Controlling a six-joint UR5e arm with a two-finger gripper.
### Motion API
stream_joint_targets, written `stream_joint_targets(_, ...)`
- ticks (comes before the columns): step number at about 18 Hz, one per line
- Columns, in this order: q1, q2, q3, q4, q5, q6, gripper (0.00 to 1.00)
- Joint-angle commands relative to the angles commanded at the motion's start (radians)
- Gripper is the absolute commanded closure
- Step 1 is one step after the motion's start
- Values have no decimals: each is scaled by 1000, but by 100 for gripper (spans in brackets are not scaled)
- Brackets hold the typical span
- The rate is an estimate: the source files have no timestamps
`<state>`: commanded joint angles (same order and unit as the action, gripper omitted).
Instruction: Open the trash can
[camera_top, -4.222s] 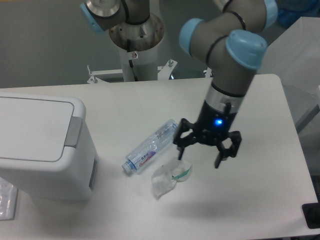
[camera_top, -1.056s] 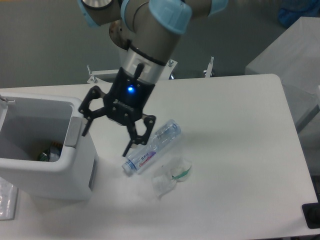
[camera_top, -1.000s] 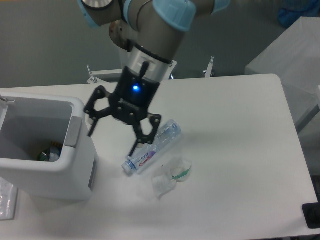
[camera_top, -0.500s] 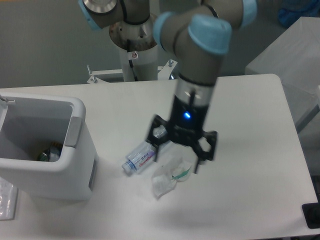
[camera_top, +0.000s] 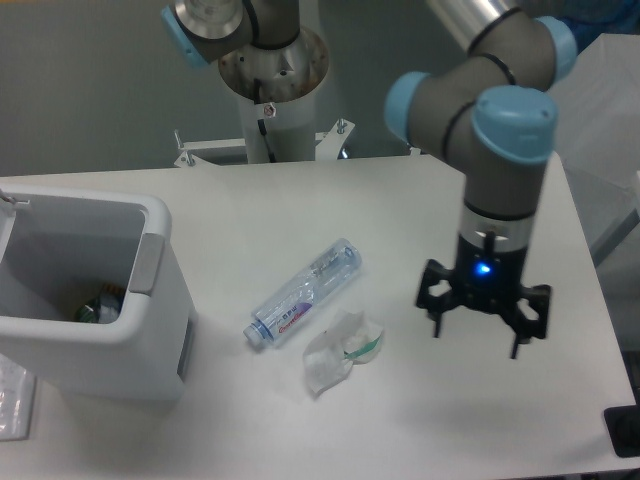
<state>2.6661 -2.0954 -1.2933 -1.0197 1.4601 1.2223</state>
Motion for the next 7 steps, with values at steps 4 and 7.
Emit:
stream_joint_targets(4,-12,-6,-4,-46,109,26,0)
stream_joint_targets(7,-24,-8,-18,-45,126,26,0)
